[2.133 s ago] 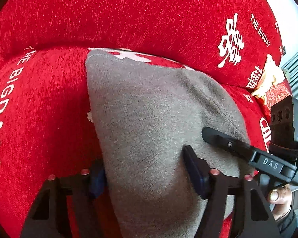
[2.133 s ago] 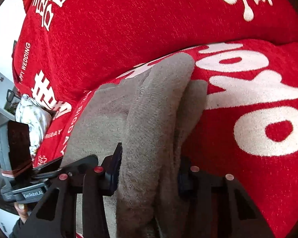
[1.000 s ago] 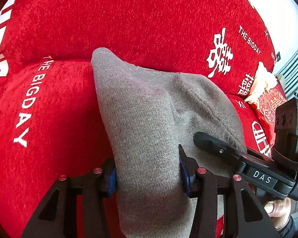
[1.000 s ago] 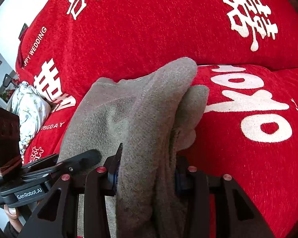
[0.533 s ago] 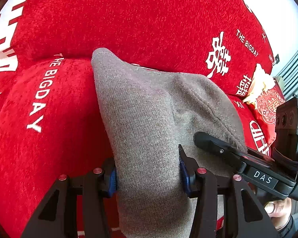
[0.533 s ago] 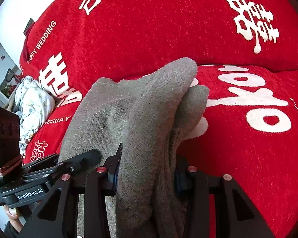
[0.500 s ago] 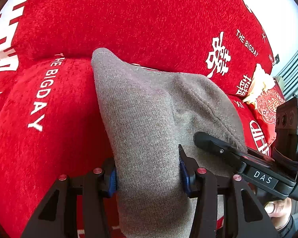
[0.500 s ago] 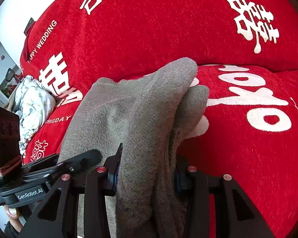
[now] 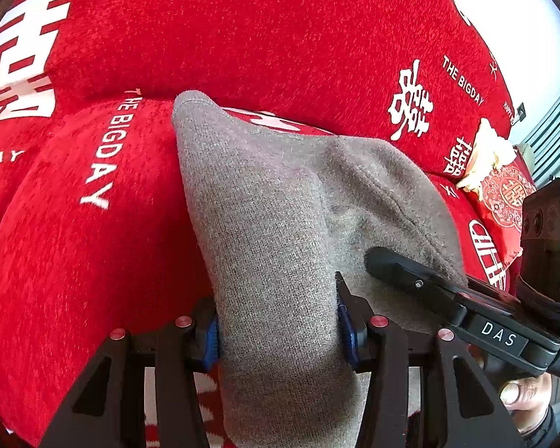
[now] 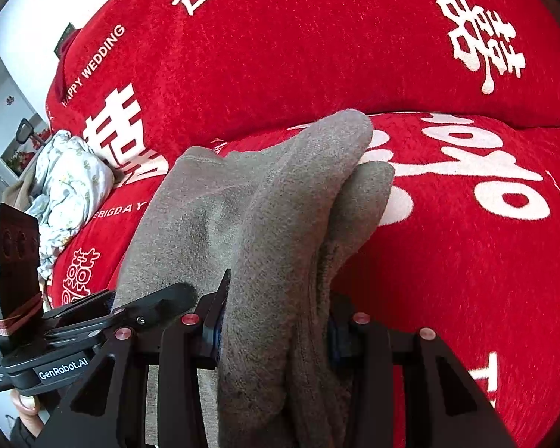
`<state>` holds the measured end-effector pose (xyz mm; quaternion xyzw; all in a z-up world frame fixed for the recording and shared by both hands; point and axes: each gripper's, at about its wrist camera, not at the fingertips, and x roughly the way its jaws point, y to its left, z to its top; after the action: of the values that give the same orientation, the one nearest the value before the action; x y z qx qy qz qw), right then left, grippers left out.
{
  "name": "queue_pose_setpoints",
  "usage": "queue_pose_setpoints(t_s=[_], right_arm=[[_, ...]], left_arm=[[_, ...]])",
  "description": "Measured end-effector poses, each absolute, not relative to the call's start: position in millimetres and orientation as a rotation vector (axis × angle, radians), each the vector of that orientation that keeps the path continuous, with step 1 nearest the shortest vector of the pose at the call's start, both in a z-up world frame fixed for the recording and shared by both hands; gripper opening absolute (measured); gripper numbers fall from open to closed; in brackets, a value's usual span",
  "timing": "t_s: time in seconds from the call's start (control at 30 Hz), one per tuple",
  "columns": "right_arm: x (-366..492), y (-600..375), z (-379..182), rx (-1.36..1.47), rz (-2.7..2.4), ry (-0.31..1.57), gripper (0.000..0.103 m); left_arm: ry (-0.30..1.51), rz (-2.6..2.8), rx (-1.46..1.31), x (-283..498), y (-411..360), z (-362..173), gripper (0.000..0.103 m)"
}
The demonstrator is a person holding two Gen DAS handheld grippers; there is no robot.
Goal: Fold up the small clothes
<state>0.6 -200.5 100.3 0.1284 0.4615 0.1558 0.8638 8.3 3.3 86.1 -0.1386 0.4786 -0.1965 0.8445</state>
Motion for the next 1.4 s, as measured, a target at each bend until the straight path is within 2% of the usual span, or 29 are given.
queue_pose_setpoints(t_s=[0.6,1.07,1.17,1.23,1.33,1.37,1.4], right_arm=[[-38,-186,89,0.283,0.348,0.973,0.043],[-41,-196,69,0.323,0.35,0.99,0.043],[-39,-200,66,0.333,0.357,1.003,0.048],[-38,-207,63,0.354,0.352,1.023,0.059],[-42,-220,70,0.369,0.296,1.007,0.061],[-46,-222,78,0.348,0.274,0.969,0.061],[-48,-222,85,0.326,0.267,0.934,0.066]], left_arm=[[1.014,-0.397,-0.276,-34,16,74,0.051],[1.031,-0.38,-0.264,-38,20,59,0.051],[1.037,-0.377,-0.264,-38,21,58,0.054],[1.041,-0.364,-0.269,-39,24,57,0.056],[1.024,-0.347,-0.274,-43,28,64,0.056],[1.019,-0.333,-0.266,-44,29,66,0.063],[1.002,-0.305,-0.252,-43,29,71,0.064]])
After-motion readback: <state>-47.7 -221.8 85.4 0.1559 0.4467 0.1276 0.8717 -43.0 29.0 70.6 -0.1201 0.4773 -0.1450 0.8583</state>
